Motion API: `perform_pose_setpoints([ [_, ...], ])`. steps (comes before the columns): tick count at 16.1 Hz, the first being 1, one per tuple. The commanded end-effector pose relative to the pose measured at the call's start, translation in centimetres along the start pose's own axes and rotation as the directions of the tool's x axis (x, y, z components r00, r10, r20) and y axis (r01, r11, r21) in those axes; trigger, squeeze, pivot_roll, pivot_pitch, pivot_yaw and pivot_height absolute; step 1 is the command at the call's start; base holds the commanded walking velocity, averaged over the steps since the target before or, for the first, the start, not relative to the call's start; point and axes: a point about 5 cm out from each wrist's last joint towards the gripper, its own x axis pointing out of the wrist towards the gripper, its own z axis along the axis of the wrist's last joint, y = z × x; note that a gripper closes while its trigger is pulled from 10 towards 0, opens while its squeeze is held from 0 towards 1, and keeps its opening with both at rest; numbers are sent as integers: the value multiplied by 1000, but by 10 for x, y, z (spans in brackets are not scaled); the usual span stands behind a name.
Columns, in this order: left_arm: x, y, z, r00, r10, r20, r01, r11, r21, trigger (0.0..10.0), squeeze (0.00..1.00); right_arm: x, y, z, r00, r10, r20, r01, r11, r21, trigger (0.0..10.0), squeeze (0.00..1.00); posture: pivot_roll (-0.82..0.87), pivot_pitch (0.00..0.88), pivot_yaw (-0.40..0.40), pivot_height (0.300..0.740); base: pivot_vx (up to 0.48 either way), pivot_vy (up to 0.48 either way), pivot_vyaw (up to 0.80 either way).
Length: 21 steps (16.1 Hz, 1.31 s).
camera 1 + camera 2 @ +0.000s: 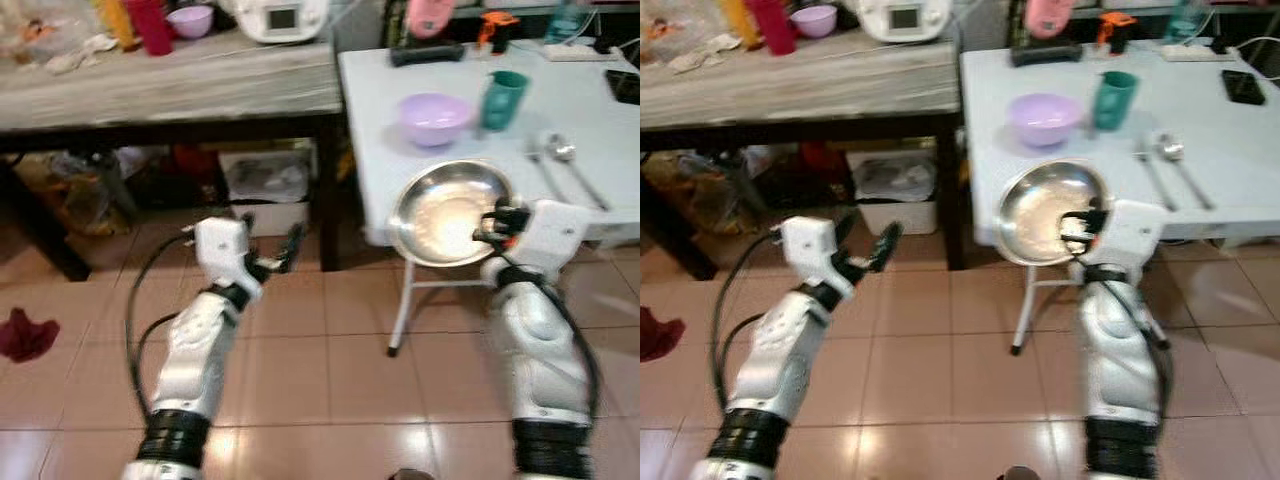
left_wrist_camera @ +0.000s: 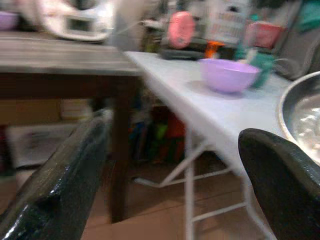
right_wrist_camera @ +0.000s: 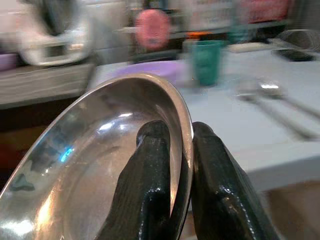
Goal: Setting the table
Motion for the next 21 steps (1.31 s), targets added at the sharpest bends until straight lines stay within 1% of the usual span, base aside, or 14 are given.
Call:
perform_pose_setpoints([
  [1, 0, 0, 1, 1000, 9, 8, -9, 1000, 7, 10000, 0, 1, -3, 9, 999, -4, 41, 4, 1000, -15, 10000, 0, -235, 69, 71, 740, 0, 454, 600],
  [2, 1, -1, 1, 1000, 9, 9, -9, 1000, 8, 10000, 0, 1, -4, 10, 999, -8, 47, 9, 1000, -20, 10000, 0, -236, 69, 71, 740, 0, 454, 500],
  [6, 0, -1, -2, 1000, 19, 3, -19, 1000, -3, 10000, 0, 0, -7, 12, 998, -18, 64, 21, 998, -52, 10000, 0, -238, 71, 71, 740, 0, 452, 0],
  [7, -1, 0, -2, 999, 37, 9, -37, 999, 0, 10000, 0, -1, -7, 12, 998, -15, 66, 20, 998, -67, 10000, 0, -239, 73, 70, 740, 0, 0, 0],
  [9, -1, 2, -1, 999, 40, 16, -40, 999, -11, 10000, 0, -2, -9, 12, 997, -17, 69, 22, 997, -76, 10000, 0, -240, 73, 70, 740, 0, 0, 0],
  [13, -1, 1, 3, 999, 18, 30, -17, 999, -38, 10000, 0, -3, -8, 15, 996, -10, 83, 18, 995, -93, 10000, 0, -241, 74, 70, 740, 0, 0, 0],
  [21, 0, -1, 2, 999, 11, 30, -9, 999, -52, 10000, 0, -2, -8, 17, 996, -5, 91, 14, 995, -96, 10000, 0, -247, 71, 68, 740, 350, 0, 0],
])
